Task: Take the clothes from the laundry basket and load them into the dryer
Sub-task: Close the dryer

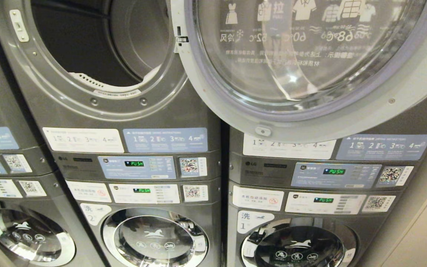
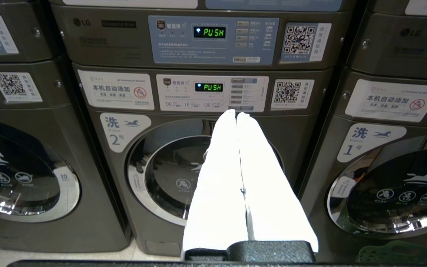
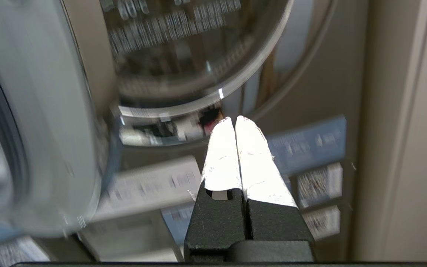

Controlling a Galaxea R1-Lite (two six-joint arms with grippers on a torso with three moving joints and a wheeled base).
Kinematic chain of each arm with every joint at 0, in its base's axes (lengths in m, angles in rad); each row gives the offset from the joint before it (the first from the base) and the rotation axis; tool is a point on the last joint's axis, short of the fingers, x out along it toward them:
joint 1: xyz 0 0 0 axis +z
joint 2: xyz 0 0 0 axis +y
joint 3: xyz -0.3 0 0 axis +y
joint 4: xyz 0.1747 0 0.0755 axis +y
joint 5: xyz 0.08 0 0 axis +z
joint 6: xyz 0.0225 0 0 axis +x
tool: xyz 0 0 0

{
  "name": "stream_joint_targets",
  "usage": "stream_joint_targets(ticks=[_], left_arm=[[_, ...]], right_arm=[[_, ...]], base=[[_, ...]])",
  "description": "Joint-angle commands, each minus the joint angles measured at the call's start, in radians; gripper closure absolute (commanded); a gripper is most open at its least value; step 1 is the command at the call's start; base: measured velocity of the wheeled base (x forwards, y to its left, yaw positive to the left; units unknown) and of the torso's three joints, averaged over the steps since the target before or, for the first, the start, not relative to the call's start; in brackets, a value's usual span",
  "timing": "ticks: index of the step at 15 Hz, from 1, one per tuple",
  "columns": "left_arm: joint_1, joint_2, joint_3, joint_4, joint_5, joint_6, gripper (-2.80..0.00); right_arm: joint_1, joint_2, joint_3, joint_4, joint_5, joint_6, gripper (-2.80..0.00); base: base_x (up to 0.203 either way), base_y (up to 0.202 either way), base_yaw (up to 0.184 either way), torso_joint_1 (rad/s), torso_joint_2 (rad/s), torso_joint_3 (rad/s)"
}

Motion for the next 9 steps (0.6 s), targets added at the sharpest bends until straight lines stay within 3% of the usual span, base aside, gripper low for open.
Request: stream_joint_targets(ticks=[1, 9], left_arm=[[0.0, -0.002, 0.0, 0.0, 0.001, 0.0, 0.0], [0.0, 0.0, 0.0, 0.0, -0.001, 0.001, 0.0]], right_arm=[[0.001, 0.124, -0.022, -0.036, -0.002, 0.003, 0.0], [0.003, 0.196, -0.027, -0.063, 0.025, 0.057, 0.0]], base=[[0.0, 0.0, 0.0, -0.001, 0.0, 0.193], [0.0, 0.0, 0.0, 0.0, 0.0, 0.18]])
